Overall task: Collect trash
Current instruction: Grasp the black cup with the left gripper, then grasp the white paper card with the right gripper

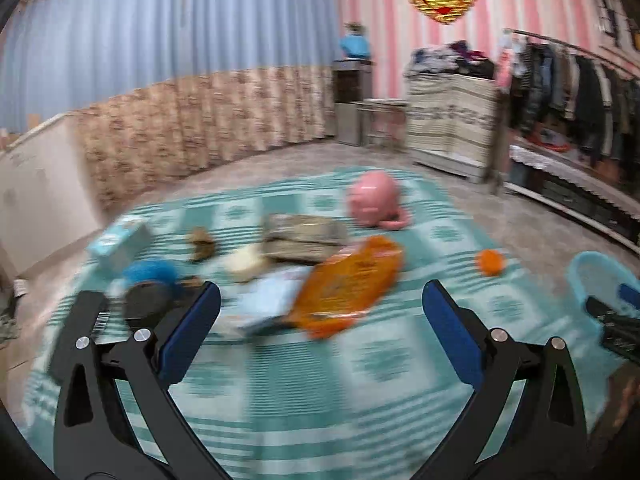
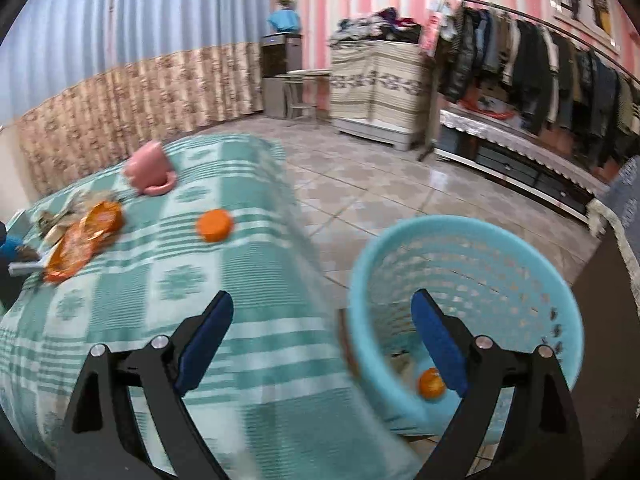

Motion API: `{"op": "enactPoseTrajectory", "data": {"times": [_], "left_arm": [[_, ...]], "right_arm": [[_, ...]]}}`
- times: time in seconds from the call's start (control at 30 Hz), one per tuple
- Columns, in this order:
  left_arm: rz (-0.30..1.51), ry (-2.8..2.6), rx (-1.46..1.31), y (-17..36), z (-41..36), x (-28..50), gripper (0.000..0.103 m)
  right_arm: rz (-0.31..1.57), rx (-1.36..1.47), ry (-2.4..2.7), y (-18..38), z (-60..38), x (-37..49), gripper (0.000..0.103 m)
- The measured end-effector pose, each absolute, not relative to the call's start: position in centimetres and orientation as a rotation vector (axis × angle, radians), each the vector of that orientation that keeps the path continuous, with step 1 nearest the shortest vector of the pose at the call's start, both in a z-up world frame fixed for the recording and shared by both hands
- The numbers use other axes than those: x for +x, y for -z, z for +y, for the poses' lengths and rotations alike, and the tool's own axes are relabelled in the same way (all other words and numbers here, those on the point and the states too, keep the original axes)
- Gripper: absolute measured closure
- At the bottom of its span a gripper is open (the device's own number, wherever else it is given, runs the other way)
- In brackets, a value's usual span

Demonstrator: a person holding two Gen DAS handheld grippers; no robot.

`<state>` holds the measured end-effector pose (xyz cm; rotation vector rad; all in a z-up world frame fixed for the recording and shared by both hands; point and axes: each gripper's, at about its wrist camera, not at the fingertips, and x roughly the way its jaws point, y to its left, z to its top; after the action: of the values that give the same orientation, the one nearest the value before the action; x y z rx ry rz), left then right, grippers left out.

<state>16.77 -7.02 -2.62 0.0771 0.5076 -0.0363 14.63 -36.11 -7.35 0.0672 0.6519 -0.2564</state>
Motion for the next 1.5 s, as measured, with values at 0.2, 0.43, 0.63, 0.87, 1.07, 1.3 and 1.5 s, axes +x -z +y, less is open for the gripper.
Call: {"op": "enactPoseTrajectory", "data": {"times": [0.2, 0.43, 0.63, 0.87, 1.07, 1.3, 1.5], "left_arm": [[0.534, -0.137, 0.072, 4.4, 0.5, 17.7, 0.005], [0.591, -0.209, -0.012, 6.3, 5.5, 19.0, 0.005], [0.626, -0.212, -0.011, 8.1, 6.6, 20.7, 0.006], [0.631, -0.163, -0.024, 8.5, 7.0, 21.8, 0.019], [0.626, -0.139, 0.014, 8.3, 6.6, 21.7, 0.046], [0.533, -0.225, 0.032, 5.5, 8.4, 19.2, 0.046], [0.536, -0.365, 0.007, 4.8, 11.7, 18.9, 0.046]], "right_arm": [[0.677, 0.014, 0.185, 7.8, -31.4, 15.9, 0.013], [0.720, -0.036, 0.134, 9.2, -27.3, 16.7, 0.013], [0.741, -0.065, 0.121, 9.8, -25.9, 17.5, 0.013], [0.755, -0.079, 0.106, 9.8, -24.8, 18.8, 0.013], [0.753, -0.119, 0.030, 9.8, -21.2, 19.7, 0.013], [0.721, -0.183, -0.073, 9.2, -15.6, 20.8, 0.013], [0.692, -0.224, -0.153, 8.8, -11.1, 21.6, 0.013]]}}
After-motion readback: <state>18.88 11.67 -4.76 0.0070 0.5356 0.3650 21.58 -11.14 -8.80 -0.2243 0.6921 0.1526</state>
